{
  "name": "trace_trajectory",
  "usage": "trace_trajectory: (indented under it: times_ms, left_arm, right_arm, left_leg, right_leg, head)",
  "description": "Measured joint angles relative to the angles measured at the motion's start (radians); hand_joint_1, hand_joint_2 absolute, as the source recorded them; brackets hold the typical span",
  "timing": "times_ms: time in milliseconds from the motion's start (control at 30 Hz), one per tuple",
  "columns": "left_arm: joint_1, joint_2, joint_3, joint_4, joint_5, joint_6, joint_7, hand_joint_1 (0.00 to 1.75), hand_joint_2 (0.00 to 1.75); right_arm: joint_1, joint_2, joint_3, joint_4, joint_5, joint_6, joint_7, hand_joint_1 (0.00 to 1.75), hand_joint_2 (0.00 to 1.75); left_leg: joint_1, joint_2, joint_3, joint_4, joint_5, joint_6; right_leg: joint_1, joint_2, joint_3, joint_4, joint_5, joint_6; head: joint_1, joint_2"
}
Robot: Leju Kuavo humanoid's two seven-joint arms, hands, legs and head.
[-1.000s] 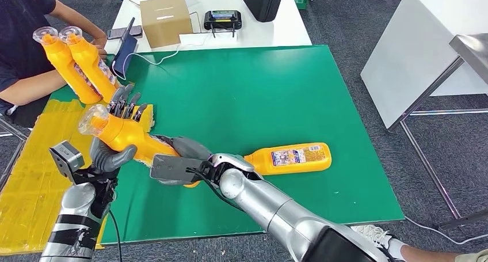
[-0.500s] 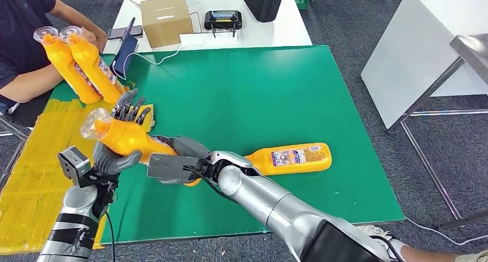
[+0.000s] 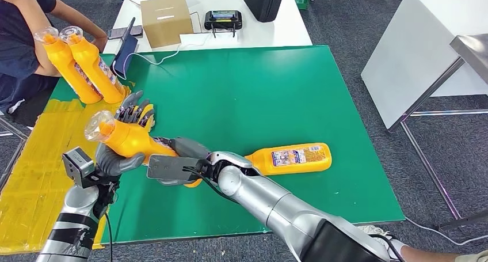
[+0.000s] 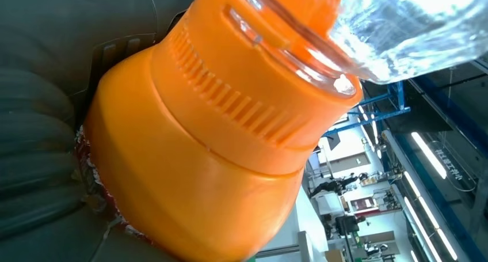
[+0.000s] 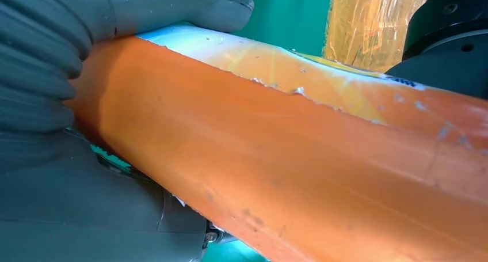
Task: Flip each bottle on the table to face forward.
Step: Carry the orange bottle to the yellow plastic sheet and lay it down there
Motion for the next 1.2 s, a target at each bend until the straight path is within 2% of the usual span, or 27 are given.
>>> trace_trajectory:
  times_ms: [67, 733, 1100, 1133, 1200]
  left_arm:
    - [-0.003, 0.002, -0.003, 0.004, -0.004, 0.000, -0.003, 1.75, 1.75]
    - [-0.010, 0.016, -0.008, 0.017, -0.012, -0.008, -0.023, 1.75, 1.75]
    - [-0.010, 0.019, -0.004, 0.016, -0.012, -0.007, -0.026, 1.75, 1.75]
    - [-0.011, 0.019, -0.004, 0.016, -0.012, -0.007, -0.026, 1.75, 1.75]
    - [-0.011, 0.019, -0.004, 0.016, -0.012, -0.006, -0.026, 1.75, 1.75]
  right_arm:
    - [-0.001, 0.000, 0.004, 0.001, -0.005, 0.000, 0.000, 1.75, 1.75]
    - [-0.019, 0.000, 0.025, 0.018, -0.030, -0.010, -0.006, 1.75, 1.75]
    - [-0.021, -0.005, 0.013, 0.017, -0.006, -0.064, -0.029, 1.75, 1.75]
    - [-0.021, -0.005, 0.013, 0.017, -0.005, -0.065, -0.029, 1.55, 1.75]
    - [-0.021, -0.005, 0.013, 0.016, -0.003, -0.067, -0.029, 0.68, 1.75]
  left_leg:
    - [0.000, 0.000, 0.000, 0.000, 0.000, 0.000]
    - [0.000, 0.000, 0.000, 0.000, 0.000, 0.000]
    - [0.000, 0.000, 0.000, 0.000, 0.000, 0.000]
    - [0.000, 0.000, 0.000, 0.000, 0.000, 0.000]
    - [0.000, 0.000, 0.000, 0.000, 0.000, 0.000]
  right_leg:
    - [0.000, 0.000, 0.000, 0.000, 0.000, 0.000]
    - [0.000, 0.000, 0.000, 0.000, 0.000, 0.000]
    - [0.000, 0.000, 0.000, 0.000, 0.000, 0.000]
    - [0.000, 0.000, 0.000, 0.000, 0.000, 0.000]
    - [0.000, 0.000, 0.000, 0.000, 0.000, 0.000]
  head:
    - [0.000, 0.000]
    - [0.000, 0.000]
    - [0.000, 0.000]
    - [0.000, 0.000]
    - [0.000, 0.000]
